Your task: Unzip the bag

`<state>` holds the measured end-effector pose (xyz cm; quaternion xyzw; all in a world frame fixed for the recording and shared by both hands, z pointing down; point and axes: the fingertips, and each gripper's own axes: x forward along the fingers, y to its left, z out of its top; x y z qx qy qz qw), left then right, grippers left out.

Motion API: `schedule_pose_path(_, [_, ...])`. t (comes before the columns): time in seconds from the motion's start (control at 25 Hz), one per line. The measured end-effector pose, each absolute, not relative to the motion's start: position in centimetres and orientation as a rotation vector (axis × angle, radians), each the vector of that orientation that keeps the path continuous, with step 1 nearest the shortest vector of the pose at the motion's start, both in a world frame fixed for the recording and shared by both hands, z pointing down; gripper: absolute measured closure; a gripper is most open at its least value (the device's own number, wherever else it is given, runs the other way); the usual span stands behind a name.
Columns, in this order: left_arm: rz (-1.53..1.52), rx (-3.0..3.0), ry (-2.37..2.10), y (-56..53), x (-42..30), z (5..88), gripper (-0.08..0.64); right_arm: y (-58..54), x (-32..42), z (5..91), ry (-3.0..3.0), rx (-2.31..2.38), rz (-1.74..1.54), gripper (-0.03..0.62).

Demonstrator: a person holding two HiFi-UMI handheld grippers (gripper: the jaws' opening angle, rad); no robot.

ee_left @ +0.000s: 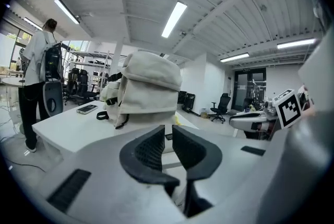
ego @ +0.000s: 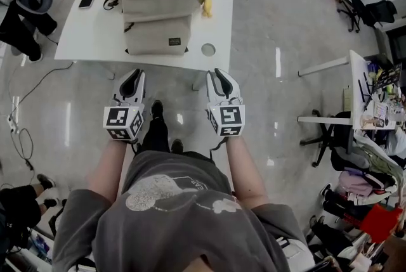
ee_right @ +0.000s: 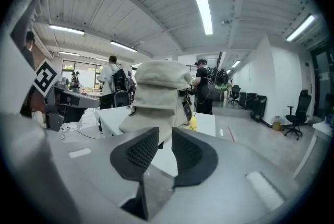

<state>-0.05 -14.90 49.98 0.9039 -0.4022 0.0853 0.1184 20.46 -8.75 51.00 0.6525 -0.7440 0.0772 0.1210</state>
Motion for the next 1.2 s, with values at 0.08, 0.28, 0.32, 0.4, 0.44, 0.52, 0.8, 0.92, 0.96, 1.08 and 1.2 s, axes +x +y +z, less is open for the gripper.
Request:
schedule_pose_path(0.08, [0.236,2.647,-1.182,-12.9,-0.1,49.3,0.509,-6.9,20.0,50.6,-2.201,1.88,0.194,0.514])
schedule_pose_path(0.28, [0.214,2.662,-1.183,-8.9,0.2,48.1,0.52,-3.7,18.9,50.2,-2.246,1.869,0.202,0.523])
schedule_pose_path(0.32, [0.205,2.668,-1.182,-8.3,0.3,47.6,0.523,-3.2,18.7,49.8,-2.253,1.883,0.199,0.53])
schedule_pose_path(0.4, [0.19,2.676,-1.18,-7.3,0.4,47.0,0.532,-2.1,18.3,49.0,-2.279,1.916,0.187,0.549])
schedule_pose_path(0.44, [0.186,2.677,-1.179,-6.9,0.5,46.8,0.534,-1.6,18.1,48.7,-2.296,1.929,0.183,0.556])
schedule_pose_path(0.52, [0.174,2.676,-1.169,-5.9,0.4,46.6,0.535,-0.4,17.7,48.5,-2.316,1.944,0.191,0.579])
schedule_pose_path(0.8, [0.171,2.654,-1.163,-3.5,-1.9,46.6,0.548,1.9,15.0,49.5,-2.328,1.926,0.249,0.592])
schedule_pose_path(0.92, [0.17,2.631,-1.176,-2.6,-3.7,46.8,0.548,2.5,13.1,49.9,-2.34,1.9,0.262,0.592])
schedule_pose_path(0.96, [0.17,2.63,-1.179,-2.3,-4.4,46.9,0.548,2.8,12.4,49.8,-2.347,1.898,0.262,0.592])
schedule_pose_path(1.08, [0.16,2.632,-1.178,-1.1,-6.6,46.8,0.549,3.7,10.0,49.6,-2.357,1.896,0.26,0.592])
schedule_pose_path(1.2, [0.153,2.642,-1.156,0.2,-8.8,46.7,0.552,5.1,7.1,49.1,-2.359,1.892,0.25,0.592])
